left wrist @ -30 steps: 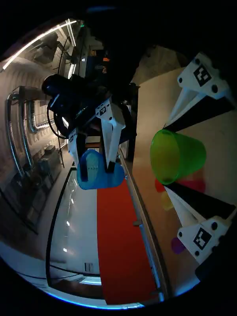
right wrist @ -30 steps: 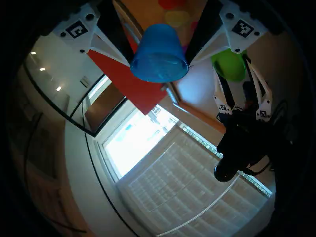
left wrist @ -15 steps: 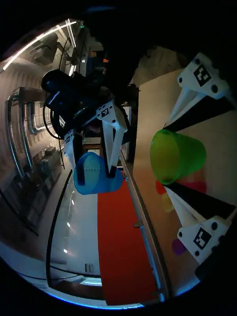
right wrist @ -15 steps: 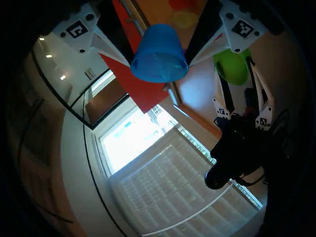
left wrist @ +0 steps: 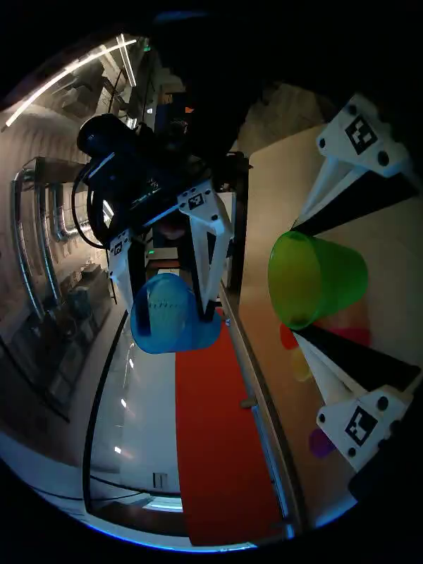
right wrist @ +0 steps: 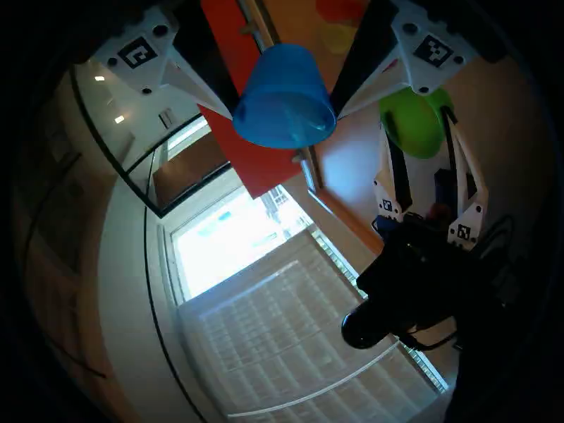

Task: Pour water

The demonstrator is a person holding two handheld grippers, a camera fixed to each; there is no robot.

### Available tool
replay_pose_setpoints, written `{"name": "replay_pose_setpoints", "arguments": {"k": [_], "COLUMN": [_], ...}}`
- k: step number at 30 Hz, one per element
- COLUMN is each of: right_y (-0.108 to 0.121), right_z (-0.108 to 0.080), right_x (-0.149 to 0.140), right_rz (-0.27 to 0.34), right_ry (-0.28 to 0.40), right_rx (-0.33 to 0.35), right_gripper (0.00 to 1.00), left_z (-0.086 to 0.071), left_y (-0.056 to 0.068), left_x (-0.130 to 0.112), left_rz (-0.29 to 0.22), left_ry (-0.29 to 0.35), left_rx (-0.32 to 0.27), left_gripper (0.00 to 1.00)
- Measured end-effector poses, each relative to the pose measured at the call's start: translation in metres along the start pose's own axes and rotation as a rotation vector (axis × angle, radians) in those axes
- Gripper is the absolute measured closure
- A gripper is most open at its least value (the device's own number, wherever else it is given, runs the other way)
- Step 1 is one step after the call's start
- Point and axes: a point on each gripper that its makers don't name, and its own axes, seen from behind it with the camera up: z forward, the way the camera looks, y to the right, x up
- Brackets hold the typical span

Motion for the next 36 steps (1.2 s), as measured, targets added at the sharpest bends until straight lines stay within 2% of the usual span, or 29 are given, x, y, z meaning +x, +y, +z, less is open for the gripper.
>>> {"name": "replay_pose_setpoints", "arguments": {"k": [16, 36], "right_y": [0.0008, 0.0062], "right_z": [-0.0018, -0.0046], "right_x": [0.0060, 0.0065], "right_rz": [-0.106, -0.194], "right_ry": [-0.005, -0.014], "right_rx": [-0.009, -0.035], "right_gripper": [0.10, 0.10], "left_z": [0.0019, 0.0056], "left_y": [-0.0040, -0.0013], "left_x": [0.0014, 0.0024], "left_rz": [-0.005, -0.001], "left_ry": [0.003, 0.002], "left_rx": [0.004, -0.004], "left_gripper": [0.12, 0.12]}}
